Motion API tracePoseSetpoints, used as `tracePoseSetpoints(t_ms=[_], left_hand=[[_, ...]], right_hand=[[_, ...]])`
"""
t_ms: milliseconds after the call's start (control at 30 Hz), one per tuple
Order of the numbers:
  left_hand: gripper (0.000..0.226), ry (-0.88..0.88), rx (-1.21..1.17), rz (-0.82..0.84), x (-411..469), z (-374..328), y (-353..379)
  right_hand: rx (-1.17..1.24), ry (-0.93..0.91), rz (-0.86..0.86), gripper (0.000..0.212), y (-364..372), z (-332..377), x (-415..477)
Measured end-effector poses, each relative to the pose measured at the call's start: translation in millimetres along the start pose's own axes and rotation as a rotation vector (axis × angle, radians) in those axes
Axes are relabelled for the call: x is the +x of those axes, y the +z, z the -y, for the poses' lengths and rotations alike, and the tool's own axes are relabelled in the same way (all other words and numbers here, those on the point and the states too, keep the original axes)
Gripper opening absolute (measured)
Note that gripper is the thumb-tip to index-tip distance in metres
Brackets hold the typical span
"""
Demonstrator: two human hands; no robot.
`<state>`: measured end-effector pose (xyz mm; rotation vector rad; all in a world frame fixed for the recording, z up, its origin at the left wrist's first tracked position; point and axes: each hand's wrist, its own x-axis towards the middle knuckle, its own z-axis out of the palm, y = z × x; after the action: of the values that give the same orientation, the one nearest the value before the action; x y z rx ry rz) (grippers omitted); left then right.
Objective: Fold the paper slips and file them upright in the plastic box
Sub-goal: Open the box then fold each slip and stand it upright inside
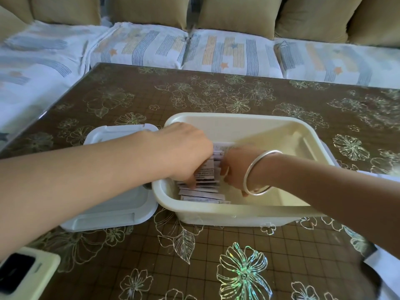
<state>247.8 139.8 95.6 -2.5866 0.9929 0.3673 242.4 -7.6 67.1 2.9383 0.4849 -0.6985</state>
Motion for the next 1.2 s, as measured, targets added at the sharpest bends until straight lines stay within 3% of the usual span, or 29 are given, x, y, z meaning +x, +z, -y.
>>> tracePoseSetpoints(t_ms=[200, 333, 433, 600, 767, 800, 900, 1067, 1200], left_hand=[[0.033, -0.02, 0.028, -0.057, -0.9, 0.3, -0.6], [0.036, -0.039, -0.006, -0.105, -0.1, -0.9, 0.5], [0.039, -0.045, -0.046, -0.132, 0.5, -0.2, 3.6], [0.012, -0.039, 0.025, -0.222, 2.6, -3.8, 7.6], [0.037, -0.047, 0.066, -0.194, 0.4, -11.9, -0.7], [0.037, -0.052, 0.066, -0.172, -0.7, -13.9, -1.3], [0.005, -0.018, 0.035, -0.12, -0.7, -17.4, 3.9], [0.023, 0.007, -0.055, 0.027, 2.9, -14.6, 4.0], [0.023, -0.032, -0.118, 0.078, 7.7, -10.8, 1.2]], right_hand=[[-0.019, 0.097, -0.103, 0.006, 6.9, -1.4, 14.4], [0.027, 0.142, -0.167, 0.019, 9.3, -6.3, 20.4], [0.104, 0.154, -0.167, 0.014, 5.6, -5.1, 18.7], [0.08, 0.169, -0.215, 0.013, 5.7, -2.0, 19.7], [0.015, 0.177, -0.205, 0.012, 6.1, -0.2, 23.8], [0.038, 0.181, -0.195, 0.013, 4.9, 0.0, 24.2], [0.158, 0.196, -0.145, 0.029, 2.6, 0.6, 22.8], [0.176, 0.196, -0.139, 0.037, 3.4, -1.1, 20.7], [0.203, 0.195, -0.083, 0.031, 4.1, -3.6, 25.5]])
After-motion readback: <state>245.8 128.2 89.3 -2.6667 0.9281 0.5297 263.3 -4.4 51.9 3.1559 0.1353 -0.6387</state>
